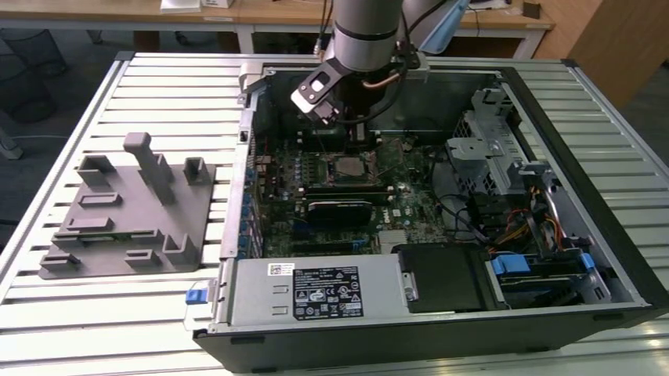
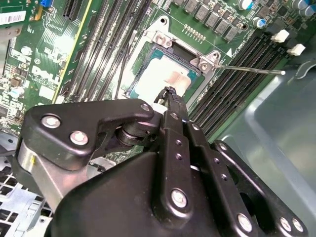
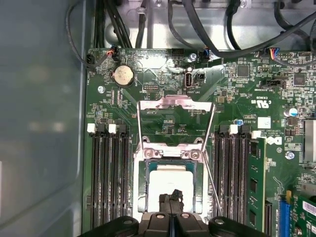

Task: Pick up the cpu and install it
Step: 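Close the cpu cover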

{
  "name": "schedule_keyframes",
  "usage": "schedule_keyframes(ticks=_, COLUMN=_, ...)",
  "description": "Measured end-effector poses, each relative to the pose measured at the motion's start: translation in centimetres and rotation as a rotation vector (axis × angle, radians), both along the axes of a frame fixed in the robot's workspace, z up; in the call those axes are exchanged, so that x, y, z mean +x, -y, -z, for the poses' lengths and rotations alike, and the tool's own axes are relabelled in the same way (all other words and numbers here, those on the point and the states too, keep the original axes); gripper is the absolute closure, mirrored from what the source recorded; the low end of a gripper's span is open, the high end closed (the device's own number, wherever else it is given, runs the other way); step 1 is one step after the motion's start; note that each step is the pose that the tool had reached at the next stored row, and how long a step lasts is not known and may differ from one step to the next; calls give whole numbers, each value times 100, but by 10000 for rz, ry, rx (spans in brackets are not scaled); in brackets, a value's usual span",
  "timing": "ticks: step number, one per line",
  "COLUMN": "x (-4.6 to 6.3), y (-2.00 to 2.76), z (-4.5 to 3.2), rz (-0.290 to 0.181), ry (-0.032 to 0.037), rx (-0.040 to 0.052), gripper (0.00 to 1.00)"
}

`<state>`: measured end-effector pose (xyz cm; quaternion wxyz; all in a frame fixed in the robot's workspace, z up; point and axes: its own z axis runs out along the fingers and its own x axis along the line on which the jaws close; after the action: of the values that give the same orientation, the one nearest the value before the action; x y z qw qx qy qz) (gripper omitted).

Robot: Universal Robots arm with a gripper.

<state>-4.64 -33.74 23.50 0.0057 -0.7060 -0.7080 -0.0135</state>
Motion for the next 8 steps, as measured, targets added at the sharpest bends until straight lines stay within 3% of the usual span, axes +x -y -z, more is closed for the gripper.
schedule_keyframes(ticks=8, x=0, y=0, z=-131, rz=0, ry=-1, rx=1, gripper=89)
